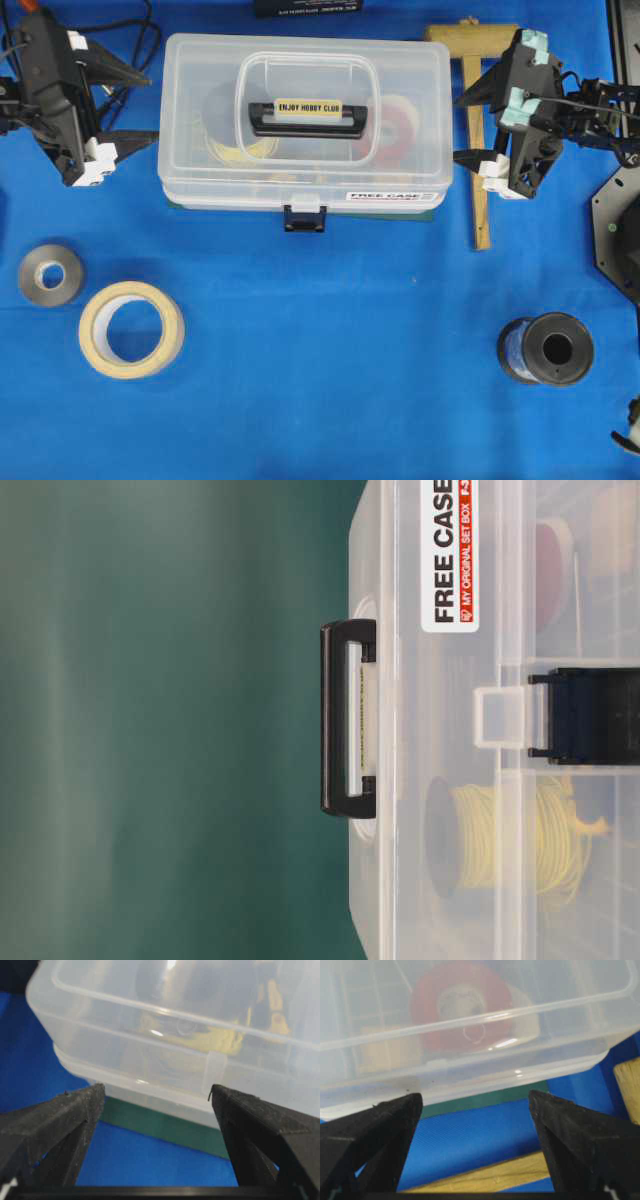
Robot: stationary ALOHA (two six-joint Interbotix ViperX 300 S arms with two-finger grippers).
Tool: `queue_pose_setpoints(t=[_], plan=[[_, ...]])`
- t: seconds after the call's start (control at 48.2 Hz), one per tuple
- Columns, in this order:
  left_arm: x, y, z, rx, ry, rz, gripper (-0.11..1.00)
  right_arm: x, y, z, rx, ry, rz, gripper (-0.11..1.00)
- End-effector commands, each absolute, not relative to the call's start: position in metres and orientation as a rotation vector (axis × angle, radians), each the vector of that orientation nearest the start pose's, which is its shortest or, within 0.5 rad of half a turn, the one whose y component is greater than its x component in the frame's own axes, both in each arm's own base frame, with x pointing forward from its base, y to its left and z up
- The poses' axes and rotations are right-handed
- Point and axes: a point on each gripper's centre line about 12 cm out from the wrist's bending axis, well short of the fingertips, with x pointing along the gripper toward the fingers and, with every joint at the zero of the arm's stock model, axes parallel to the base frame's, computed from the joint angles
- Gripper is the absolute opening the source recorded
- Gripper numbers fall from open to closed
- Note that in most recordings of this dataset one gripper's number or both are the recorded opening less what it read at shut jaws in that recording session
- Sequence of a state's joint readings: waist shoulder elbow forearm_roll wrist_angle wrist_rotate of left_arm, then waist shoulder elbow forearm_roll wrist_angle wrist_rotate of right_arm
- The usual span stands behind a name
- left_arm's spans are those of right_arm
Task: Open the tool box with both arms.
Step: 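Close both grippers on the lid edges at the box ends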
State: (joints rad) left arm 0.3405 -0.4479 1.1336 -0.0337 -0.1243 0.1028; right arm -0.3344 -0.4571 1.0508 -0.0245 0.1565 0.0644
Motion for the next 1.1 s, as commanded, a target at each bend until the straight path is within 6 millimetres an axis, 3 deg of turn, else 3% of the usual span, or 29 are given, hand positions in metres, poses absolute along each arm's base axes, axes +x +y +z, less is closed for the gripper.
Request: queue_pose_setpoints(t=[0.0,0.394,0.789,1.08], plan=[[0.256,0.083,0.184,-0.015,0.523,0.293,0.91,0.255,-0.087,0.19,0.153,0.681,-0.332,0.85],[0.26,0.082,0.191,-0.022,0.508,0.289,0.91,0.259,-0.088,0.201,0.142,0.657,-0.33,0.85],[0.267,0.082,0.209,-0.001,0.467,0.279,0.91,0.252,-0.086,0.23,0.129,0.566,-0.332,0.85],[0.259,0.083,0.221,0.011,0.43,0.289,0.91,0.244,-0.083,0.248,0.116,0.493,-0.333,0.85]])
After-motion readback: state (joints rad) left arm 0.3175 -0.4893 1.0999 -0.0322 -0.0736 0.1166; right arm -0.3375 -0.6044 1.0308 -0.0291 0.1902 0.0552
